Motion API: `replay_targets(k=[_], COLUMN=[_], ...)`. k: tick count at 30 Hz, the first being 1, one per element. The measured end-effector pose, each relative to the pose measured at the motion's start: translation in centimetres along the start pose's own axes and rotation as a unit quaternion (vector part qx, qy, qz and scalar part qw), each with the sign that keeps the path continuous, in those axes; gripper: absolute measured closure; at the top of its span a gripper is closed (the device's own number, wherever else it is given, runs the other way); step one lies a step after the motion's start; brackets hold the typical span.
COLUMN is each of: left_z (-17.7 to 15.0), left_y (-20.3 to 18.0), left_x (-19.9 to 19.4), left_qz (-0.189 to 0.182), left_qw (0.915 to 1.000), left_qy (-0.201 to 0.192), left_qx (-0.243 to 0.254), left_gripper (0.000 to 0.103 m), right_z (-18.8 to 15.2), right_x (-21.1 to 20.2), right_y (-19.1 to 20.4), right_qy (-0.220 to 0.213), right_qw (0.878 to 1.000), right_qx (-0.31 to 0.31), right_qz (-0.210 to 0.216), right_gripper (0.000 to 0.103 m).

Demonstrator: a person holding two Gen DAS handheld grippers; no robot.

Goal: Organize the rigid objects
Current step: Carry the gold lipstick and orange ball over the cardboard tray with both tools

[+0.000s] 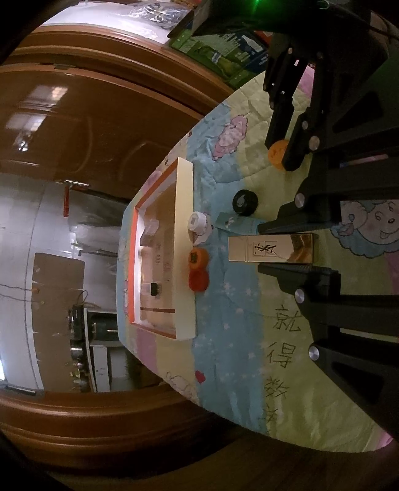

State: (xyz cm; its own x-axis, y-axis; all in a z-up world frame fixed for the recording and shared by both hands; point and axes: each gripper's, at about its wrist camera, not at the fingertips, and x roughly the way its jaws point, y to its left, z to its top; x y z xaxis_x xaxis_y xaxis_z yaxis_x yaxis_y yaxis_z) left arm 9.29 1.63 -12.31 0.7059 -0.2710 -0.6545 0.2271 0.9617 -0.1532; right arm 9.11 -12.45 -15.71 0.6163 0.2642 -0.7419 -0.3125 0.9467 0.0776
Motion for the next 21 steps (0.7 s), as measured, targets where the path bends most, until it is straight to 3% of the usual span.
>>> replay_targets(k=[21], left_z=[3.3], left_y=[-0.3], left_x=[0.0], left_qz=[0.024], left_qw=[0.9995], left_qy=[-0.018], left_qx=[-0.002], left_gripper=[0.085], right_z=[3.7], right_x=[-0.5], right_y=[-1.1], right_qy=[-0.036], right_qw=[0.999], right_qx=[-0.004], right_qz=[-0.001], right_gripper=[0.073])
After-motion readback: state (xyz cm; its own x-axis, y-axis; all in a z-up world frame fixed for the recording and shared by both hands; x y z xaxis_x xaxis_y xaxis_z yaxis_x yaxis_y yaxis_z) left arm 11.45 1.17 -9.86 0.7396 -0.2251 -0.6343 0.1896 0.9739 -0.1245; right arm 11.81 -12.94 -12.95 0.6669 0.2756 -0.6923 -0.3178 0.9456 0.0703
